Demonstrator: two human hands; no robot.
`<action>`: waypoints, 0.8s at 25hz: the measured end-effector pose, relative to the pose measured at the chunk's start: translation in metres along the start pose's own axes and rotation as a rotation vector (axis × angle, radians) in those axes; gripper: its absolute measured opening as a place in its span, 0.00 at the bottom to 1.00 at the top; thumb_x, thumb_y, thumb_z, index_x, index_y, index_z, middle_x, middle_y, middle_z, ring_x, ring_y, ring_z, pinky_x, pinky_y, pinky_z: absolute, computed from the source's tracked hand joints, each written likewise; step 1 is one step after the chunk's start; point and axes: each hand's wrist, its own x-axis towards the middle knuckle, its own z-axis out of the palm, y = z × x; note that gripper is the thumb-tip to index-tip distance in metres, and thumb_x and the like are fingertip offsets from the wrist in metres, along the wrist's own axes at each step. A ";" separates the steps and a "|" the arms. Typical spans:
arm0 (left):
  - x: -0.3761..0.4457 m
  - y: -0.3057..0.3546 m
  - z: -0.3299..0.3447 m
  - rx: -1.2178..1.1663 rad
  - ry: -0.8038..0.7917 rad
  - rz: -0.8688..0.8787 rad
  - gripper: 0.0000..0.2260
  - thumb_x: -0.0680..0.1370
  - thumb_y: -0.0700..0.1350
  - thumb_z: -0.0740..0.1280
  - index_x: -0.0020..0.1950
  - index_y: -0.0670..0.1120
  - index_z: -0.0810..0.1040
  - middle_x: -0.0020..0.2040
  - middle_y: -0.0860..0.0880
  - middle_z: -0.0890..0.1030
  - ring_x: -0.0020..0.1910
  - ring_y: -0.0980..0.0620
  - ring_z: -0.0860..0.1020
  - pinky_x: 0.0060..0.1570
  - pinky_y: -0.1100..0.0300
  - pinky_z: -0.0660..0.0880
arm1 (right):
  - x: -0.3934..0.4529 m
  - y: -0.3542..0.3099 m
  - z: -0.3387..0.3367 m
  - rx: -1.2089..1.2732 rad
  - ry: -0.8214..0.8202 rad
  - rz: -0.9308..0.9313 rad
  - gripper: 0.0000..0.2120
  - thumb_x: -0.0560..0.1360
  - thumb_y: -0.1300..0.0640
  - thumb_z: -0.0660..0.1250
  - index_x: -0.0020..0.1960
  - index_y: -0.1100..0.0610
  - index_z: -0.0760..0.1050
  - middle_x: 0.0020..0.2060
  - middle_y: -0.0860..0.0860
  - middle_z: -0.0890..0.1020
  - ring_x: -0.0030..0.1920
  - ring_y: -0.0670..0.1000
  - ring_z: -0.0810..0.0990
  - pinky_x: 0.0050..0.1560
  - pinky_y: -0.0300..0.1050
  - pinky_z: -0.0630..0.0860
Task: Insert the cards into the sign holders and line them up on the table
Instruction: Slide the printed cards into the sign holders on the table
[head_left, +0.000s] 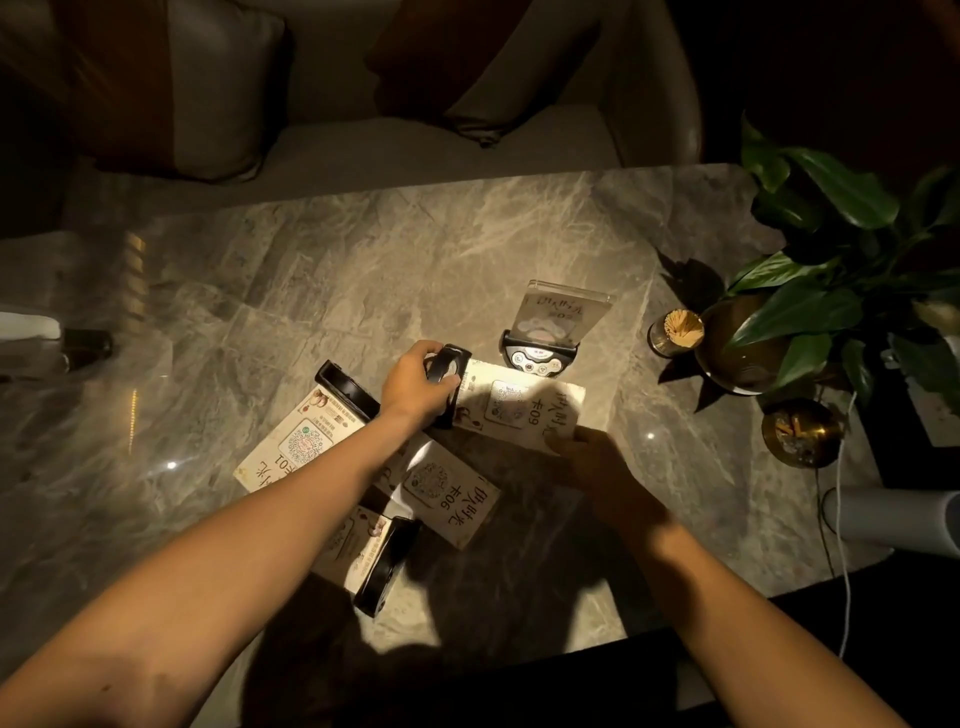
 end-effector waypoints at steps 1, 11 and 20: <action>-0.002 -0.001 -0.002 -0.038 0.007 -0.016 0.22 0.72 0.42 0.74 0.65 0.45 0.76 0.57 0.46 0.82 0.55 0.46 0.80 0.53 0.57 0.77 | -0.007 -0.010 0.003 0.016 -0.007 -0.032 0.06 0.81 0.61 0.66 0.50 0.56 0.82 0.44 0.54 0.87 0.44 0.54 0.88 0.42 0.49 0.85; -0.023 0.023 -0.039 -0.092 0.009 0.346 0.22 0.77 0.49 0.72 0.70 0.48 0.75 0.64 0.54 0.79 0.61 0.58 0.77 0.62 0.58 0.76 | -0.002 -0.094 0.029 -0.666 0.036 -0.589 0.08 0.80 0.59 0.65 0.58 0.59 0.80 0.50 0.51 0.85 0.46 0.48 0.83 0.37 0.29 0.74; -0.029 0.012 -0.054 -0.180 0.020 0.346 0.04 0.76 0.46 0.72 0.48 0.47 0.84 0.43 0.54 0.85 0.43 0.57 0.83 0.45 0.61 0.80 | -0.001 -0.105 0.054 -0.675 0.071 -0.678 0.05 0.78 0.59 0.69 0.52 0.56 0.83 0.41 0.49 0.85 0.42 0.49 0.82 0.44 0.44 0.77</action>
